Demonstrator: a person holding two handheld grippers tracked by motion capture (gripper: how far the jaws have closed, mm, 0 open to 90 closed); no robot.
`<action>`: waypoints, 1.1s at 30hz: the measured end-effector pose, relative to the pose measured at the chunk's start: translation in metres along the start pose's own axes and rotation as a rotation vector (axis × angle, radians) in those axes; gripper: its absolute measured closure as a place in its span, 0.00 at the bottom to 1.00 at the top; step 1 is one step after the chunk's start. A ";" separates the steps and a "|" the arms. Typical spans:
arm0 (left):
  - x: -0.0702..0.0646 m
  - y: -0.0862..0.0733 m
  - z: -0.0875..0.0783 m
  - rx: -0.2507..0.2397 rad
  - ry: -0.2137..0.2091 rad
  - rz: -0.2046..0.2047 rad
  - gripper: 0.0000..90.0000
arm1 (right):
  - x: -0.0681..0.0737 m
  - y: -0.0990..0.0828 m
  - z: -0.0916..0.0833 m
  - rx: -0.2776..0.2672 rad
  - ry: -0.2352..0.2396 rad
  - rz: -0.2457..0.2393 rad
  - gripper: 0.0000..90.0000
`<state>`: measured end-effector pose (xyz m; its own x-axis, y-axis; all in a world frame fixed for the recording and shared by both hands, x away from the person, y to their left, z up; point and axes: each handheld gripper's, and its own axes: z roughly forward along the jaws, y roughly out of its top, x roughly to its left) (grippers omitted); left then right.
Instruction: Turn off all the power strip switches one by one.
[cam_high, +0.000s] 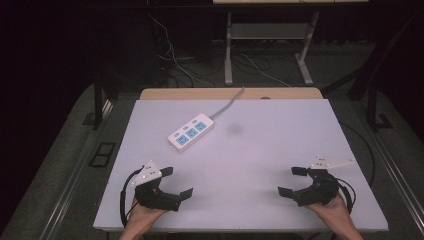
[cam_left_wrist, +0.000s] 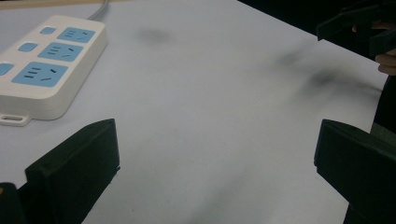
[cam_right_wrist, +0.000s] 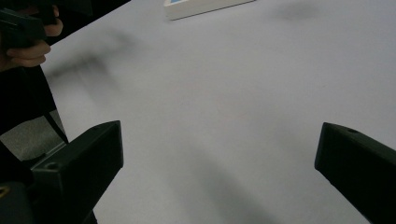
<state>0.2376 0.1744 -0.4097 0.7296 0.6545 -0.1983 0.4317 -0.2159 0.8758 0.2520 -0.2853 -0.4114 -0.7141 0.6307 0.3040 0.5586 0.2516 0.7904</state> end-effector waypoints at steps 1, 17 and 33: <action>0.000 0.000 0.000 -0.001 -0.001 -0.001 0.00 | 0.000 0.000 0.000 0.000 -0.002 0.001 0.01; 0.000 0.000 -0.001 0.029 -0.009 -0.001 0.00 | -0.003 -0.002 0.000 0.010 -0.005 0.015 0.01; 0.008 0.018 -0.015 0.051 -0.012 0.003 0.00 | -0.004 -0.003 0.000 0.016 -0.002 0.015 0.01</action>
<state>0.2432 0.1864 -0.3894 0.7370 0.6452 -0.2015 0.4561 -0.2546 0.8527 0.2532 -0.2884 -0.4146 -0.7046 0.6361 0.3145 0.5758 0.2535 0.7773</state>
